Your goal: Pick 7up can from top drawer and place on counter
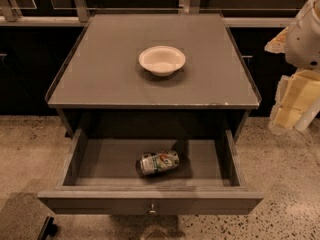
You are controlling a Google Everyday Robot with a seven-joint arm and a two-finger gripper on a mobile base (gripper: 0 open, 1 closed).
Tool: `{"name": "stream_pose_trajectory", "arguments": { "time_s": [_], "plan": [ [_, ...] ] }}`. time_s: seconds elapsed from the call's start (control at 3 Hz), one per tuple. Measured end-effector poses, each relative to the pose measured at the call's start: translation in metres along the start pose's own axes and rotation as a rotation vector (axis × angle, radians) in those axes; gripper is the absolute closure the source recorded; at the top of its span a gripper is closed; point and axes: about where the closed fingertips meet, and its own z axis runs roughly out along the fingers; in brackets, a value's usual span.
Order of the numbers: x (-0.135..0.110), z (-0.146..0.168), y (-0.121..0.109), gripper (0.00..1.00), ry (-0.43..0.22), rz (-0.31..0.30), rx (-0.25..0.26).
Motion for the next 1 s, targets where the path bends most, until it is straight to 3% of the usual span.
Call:
{"name": "stream_pose_trajectory", "arguments": {
  "time_s": [0.33,0.67,1.0],
  "plan": [
    [0.0,0.0,0.0,0.0,0.0,0.0,0.0],
    [-0.001,0.006,0.0,0.0,-0.043,0.002,0.014],
    [-0.002,0.057,0.013,0.0,-0.174,-0.011,-0.034]
  ]
}}
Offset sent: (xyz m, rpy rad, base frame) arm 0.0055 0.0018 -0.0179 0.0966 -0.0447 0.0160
